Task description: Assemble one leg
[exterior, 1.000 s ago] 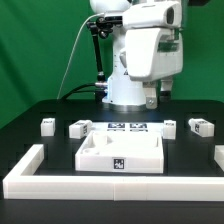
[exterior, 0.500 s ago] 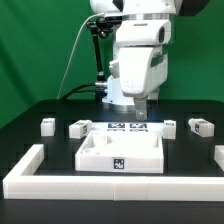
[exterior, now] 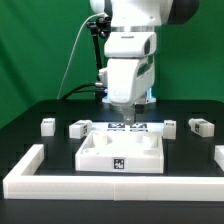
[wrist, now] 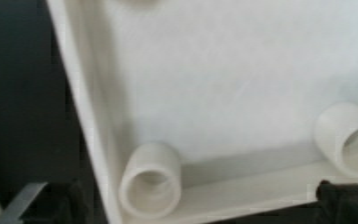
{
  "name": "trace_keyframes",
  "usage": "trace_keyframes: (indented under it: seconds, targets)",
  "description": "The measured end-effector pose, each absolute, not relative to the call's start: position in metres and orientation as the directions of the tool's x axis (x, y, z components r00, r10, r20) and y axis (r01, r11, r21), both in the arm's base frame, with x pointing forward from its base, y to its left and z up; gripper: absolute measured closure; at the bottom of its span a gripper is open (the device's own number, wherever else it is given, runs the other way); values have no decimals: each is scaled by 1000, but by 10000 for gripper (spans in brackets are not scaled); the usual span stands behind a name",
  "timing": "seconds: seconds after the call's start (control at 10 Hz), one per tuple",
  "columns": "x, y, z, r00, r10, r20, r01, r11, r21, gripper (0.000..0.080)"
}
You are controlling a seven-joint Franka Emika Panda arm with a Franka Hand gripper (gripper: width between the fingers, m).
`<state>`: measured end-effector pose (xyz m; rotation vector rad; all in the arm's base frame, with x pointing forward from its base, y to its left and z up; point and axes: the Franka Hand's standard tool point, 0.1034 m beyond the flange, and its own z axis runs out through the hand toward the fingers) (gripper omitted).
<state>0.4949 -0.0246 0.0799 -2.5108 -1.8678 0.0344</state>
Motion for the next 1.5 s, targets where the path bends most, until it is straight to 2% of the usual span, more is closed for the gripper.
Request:
trace_keyframes:
  seconds: [0.2, 0.7, 0.9, 1.1, 1.4, 1.5]
  targets:
    - [475, -41, 69, 299, 954, -19, 953, -300, -51, 150]
    - [474, -42, 68, 299, 954, -19, 953, -300, -53, 150]
    - [448, -42, 53, 249, 968, -12, 967, -249, -60, 150]
    - [427, -41, 40, 205, 979, -10, 975, -205, -92, 150]
    - [415, -41, 23, 178, 984, -5, 975, -177, -133, 150]
    - [415, -43, 21, 184, 983, -4, 974, -183, -135, 150]
